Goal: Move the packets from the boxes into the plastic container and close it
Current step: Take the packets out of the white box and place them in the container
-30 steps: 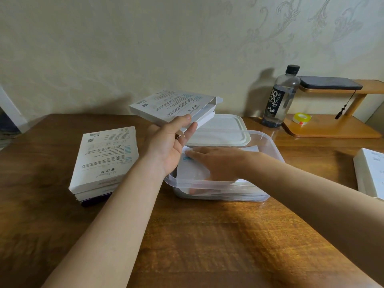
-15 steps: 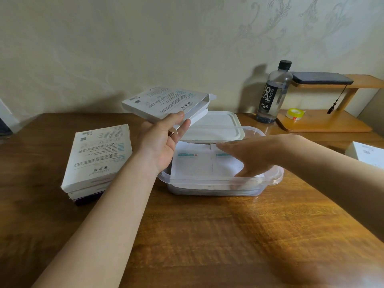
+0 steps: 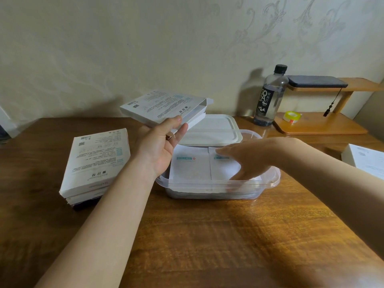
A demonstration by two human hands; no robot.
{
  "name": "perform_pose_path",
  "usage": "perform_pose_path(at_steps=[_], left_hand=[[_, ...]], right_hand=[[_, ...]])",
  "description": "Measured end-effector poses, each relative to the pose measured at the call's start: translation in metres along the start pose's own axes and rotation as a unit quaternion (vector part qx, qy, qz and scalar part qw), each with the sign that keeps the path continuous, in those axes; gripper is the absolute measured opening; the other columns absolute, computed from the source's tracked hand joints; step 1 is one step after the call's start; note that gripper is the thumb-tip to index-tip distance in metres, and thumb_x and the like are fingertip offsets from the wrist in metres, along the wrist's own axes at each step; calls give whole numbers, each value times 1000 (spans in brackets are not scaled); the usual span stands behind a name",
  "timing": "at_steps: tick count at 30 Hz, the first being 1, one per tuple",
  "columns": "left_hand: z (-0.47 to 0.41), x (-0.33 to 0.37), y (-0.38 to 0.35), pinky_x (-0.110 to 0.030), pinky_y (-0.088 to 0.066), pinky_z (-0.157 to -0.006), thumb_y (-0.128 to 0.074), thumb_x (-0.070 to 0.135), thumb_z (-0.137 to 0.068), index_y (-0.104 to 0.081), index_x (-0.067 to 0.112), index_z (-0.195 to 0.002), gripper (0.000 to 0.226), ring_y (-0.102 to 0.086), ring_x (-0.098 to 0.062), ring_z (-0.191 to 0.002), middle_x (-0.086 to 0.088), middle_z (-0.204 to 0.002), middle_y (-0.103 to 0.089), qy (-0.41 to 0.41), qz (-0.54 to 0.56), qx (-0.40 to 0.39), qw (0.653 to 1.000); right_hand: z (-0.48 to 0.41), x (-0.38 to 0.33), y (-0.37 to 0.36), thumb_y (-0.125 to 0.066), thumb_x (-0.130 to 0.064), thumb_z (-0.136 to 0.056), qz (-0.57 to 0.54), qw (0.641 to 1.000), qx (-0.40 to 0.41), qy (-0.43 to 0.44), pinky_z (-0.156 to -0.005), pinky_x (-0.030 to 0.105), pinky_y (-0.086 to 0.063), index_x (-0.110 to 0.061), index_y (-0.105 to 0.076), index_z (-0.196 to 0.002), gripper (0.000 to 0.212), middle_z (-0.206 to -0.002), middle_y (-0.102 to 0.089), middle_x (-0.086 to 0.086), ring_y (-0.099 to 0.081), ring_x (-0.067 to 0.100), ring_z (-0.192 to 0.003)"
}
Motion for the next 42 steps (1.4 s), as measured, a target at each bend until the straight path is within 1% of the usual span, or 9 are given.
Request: perform_pose_path(at_steps=[5,8,12,17,24,28,34,39,42], left_hand=[[1,1,-4,-33,-63,-85,-66,-8,-90,-61,21,-116,38,-71,-20,-110,-6,-126,-69,3,-7,-14,1000],[4,2,-8,-36,-61,-90,-64,-7,-91,-64,22,-112,36,-76,-14,-96,0,-110,-76,-7,-34,-32,999],[5,2,-18,-39,-60,-90,-81,-1,-77,-56,16,-129,60,-71,-19,-111,-2,-118,-75,-53,-163,-73,982],[3,5,-13,-49,-62,-84,-93,13,-69,-47,26,-123,72,-70,-10,-108,5,-117,-72,-117,-299,-20,947],[1,10,-9,-33,-61,-79,-78,-10,-78,-56,24,-120,59,-71,-9,-107,6,-115,-74,-125,-266,-15,956],[-7,15,6,-41,-62,-78,-75,-13,-75,-59,10,-128,59,-73,-24,-106,-7,-117,-74,-99,-187,22,977],[-11,23,14,-34,-61,-75,-70,-15,-80,-61,9,-129,55,-73,-27,-106,-11,-120,-73,-70,-95,54,992],[-8,18,8,-25,-58,-65,-66,-17,-83,-64,11,-123,49,-74,-19,-95,-9,-116,-74,-44,-88,47,994],[-8,17,9,-27,-61,-70,-64,-17,-85,-63,11,-124,48,-74,-19,-97,-7,-114,-74,-39,-70,49,996]], right_hand=[[22,2,52,-70,-54,-85,-194,963,185,-9,-105,39,-48,-23,-53,-140,65,-133,-64,-2,-63,16,-116],[23,6,62,-65,-27,-96,-495,814,304,-30,-84,43,-61,-6,-67,-112,26,-98,-74,12,-73,30,-88],[-1,-27,39,-53,-14,-102,-782,585,214,6,-88,50,-59,0,-63,-114,21,-107,-69,30,-71,41,-99],[-10,-40,34,-47,-3,-99,-862,475,173,35,-85,49,-60,6,-59,-118,24,-108,-67,37,-69,48,-100],[-9,-25,22,-58,-8,-98,-854,496,154,-8,-77,40,-61,-3,-68,-107,15,-92,-76,15,-74,31,-85],[-6,-10,25,-53,-7,-90,-846,504,174,-14,-66,34,-57,-6,-66,-101,17,-91,-68,14,-70,29,-77],[8,1,43,-38,8,-90,-804,546,218,83,-60,35,-57,2,-57,-126,42,-108,-67,22,-67,32,-75],[21,5,63,-63,9,-89,-593,687,406,110,-82,48,-61,-38,-57,-134,65,-117,-69,2,-73,32,-90],[28,6,70,-68,8,-87,-565,681,450,119,-79,46,-61,-25,-75,-104,37,-110,-70,0,-71,30,-96]])
Point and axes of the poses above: each hand's wrist, its own z-axis away from the middle knuckle, its own y-axis out of the back of the hand, x = y × z, the point moved 9 cm from there along -z, towards the middle knuckle
